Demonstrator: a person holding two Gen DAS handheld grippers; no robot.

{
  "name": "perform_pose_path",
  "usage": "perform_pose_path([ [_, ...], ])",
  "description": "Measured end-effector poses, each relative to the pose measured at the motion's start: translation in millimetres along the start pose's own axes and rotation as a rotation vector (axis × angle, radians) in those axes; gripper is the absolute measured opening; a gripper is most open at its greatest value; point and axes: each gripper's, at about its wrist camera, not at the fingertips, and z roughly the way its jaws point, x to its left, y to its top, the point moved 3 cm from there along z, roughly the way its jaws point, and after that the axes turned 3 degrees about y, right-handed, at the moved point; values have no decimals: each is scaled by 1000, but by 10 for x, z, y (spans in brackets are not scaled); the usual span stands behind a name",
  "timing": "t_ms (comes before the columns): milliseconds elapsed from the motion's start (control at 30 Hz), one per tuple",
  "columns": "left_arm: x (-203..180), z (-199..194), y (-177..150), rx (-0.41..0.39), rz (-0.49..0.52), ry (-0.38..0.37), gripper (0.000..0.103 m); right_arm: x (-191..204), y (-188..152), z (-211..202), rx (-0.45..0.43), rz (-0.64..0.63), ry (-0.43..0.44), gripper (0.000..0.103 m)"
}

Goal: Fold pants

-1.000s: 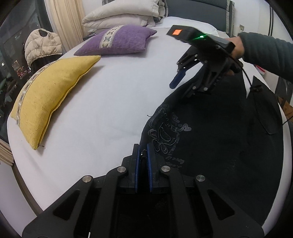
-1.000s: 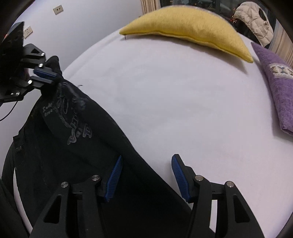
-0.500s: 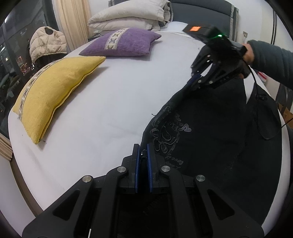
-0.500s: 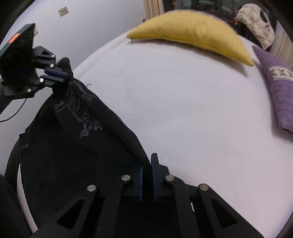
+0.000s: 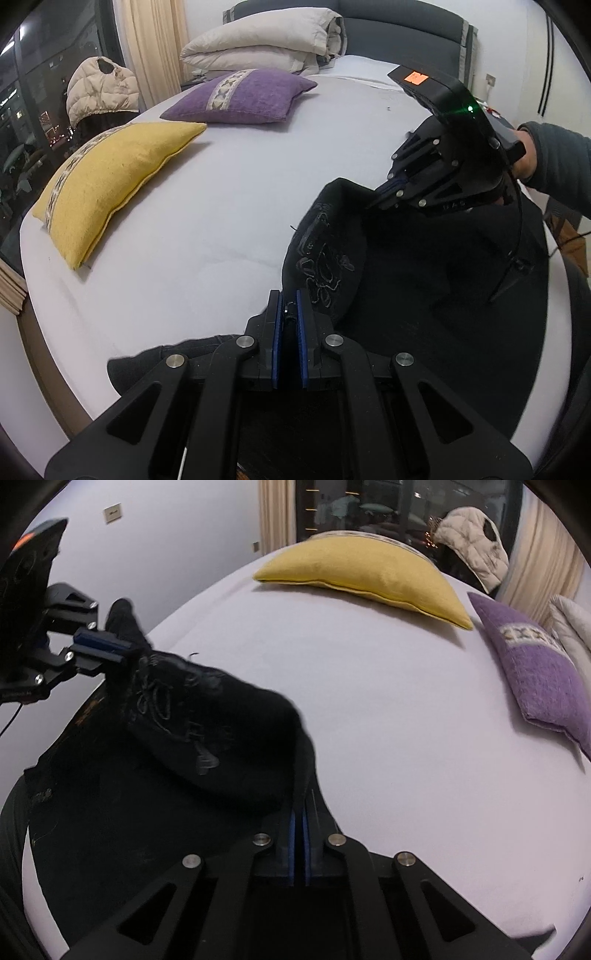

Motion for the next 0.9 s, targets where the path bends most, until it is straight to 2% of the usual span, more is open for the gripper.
perform_pose_path([
  [267, -450, -347, -545, 15, 18, 3, 6, 514, -287, -176, -74, 15, -27, 4],
  [467, -861, -620, -1019, 21, 1, -50, 6, 1015, -577, -406, -98, -29, -68, 4],
  [600, -1050, -720, -1354, 47, -7, -56, 6, 1399, -793, -438, -74, -145, -139, 4],
  [733, -1242, -816, -1655, 88, 32, -26, 6, 1782, -1079, -413, -26, -299, -216, 4],
  [900, -1516, -879, -1890, 111, 132, 30, 6, 2101, -1383, -354, 35, -451, -290, 3],
])
